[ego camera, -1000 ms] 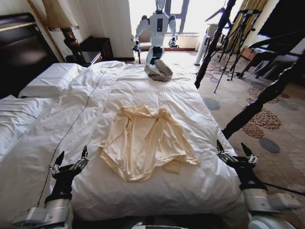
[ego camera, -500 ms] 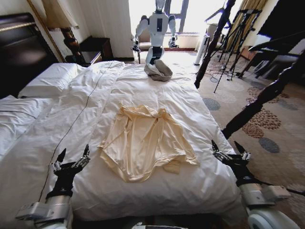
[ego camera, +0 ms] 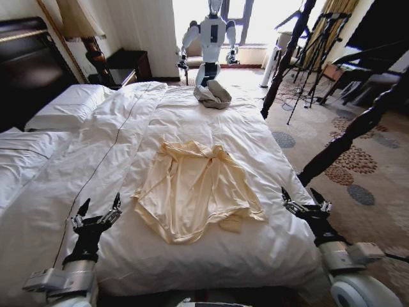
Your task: Pick up the clothes from the bed and hang them on the clothes hanger.
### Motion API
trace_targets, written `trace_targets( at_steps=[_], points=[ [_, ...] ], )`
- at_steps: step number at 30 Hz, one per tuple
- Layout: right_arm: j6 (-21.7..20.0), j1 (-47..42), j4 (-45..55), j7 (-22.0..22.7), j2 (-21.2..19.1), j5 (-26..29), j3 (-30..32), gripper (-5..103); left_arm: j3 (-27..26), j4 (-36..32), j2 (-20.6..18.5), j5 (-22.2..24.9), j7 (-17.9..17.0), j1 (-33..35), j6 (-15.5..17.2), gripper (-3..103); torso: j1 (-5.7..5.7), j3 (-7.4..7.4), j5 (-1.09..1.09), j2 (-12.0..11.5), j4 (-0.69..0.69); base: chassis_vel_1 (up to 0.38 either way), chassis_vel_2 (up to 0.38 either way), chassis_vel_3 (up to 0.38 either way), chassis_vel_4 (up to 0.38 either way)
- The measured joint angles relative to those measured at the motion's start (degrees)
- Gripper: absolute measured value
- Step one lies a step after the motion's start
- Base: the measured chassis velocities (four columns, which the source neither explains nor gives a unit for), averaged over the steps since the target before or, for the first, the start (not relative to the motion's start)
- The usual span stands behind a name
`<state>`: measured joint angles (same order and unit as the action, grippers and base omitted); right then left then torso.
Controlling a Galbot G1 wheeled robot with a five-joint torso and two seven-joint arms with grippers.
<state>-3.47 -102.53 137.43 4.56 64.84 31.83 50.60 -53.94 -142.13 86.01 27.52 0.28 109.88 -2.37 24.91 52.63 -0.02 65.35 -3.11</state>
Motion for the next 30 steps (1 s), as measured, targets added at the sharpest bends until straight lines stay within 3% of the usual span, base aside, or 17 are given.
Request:
trace_targets(
  at_steps=[4,10,12,19,22,23,25,27,29,30],
  points=[
    [0.31,0.80,-0.82,0.07,-0.86,-0.30,0.11,100,-0.30,0.78,-1.61,0.16,-0.19,-0.95,0.17,98,0.00,0.00,-0.01,0.00,0.01,0.000,0.000,0.000,0.000],
    [0.78,2.49,-3.43,0.33,-2.77,-0.80,0.25,100,-0.73,2.72,-7.04,2.78,-0.53,-2.57,1.74,98,0.00,0.00,-0.01,0.00,-0.01,0.000,0.000,0.000,0.000],
    [0.07,6.99,-6.44,1.38,-4.72,-0.51,-1.29,100,-0.54,5.20,-11.81,4.84,-0.69,-4.60,3.44,97,-0.01,0.00,0.00,0.00,-0.01,0.000,0.000,0.000,0.000],
    [-1.74,15.98,-12.83,3.98,-9.77,1.70,-7.13,100,0.56,11.12,-19.93,10.93,-2.55,-9.55,7.80,99,0.01,0.01,-0.04,0.00,0.03,0.000,0.000,0.000,0.000],
    [-1.47,24.63,-19.13,7.73,-12.74,2.61,-16.92,100,4.39,18.17,-30.12,15.47,-4.54,-15.57,10.36,99,0.00,0.00,-0.01,0.00,-0.03,0.000,0.000,0.000,0.000],
    [-1.47,24.63,-19.13,7.73,-12.74,2.61,-16.92,100,4.39,18.17,-30.12,15.47,-4.54,-15.57,10.36,99,0.00,0.00,-0.01,0.00,-0.03,0.000,0.000,0.000,0.000],
    [-0.92,34.05,-24.63,11.49,-13.01,2.94,-25.57,100,7.52,23.02,-34.53,18.53,-5.77,-21.39,11.51,99,0.01,0.01,-0.03,0.00,-0.03,0.000,0.000,0.000,0.000],
    [-0.93,36.50,-26.14,12.33,-12.89,3.15,-27.98,100,8.50,24.42,-35.30,19.83,-6.52,-23.29,11.92,99,0.01,0.01,-0.03,0.00,-0.02,0.000,0.000,0.000,0.000],
    [-1.08,46.45,-33.80,14.26,-11.65,3.33,-37.77,100,11.75,29.17,-36.94,23.28,-8.62,-29.01,12.77,99,0.03,0.02,-0.01,-0.02,0.03,0.000,0.000,0.000,0.000],
    [-1.08,46.45,-33.80,14.26,-11.65,3.33,-37.77,100,11.75,29.17,-36.94,23.28,-8.62,-29.01,12.77,99,0.03,0.02,-0.01,-0.02,0.03,0.000,0.000,0.000,0.000]
  ],
)
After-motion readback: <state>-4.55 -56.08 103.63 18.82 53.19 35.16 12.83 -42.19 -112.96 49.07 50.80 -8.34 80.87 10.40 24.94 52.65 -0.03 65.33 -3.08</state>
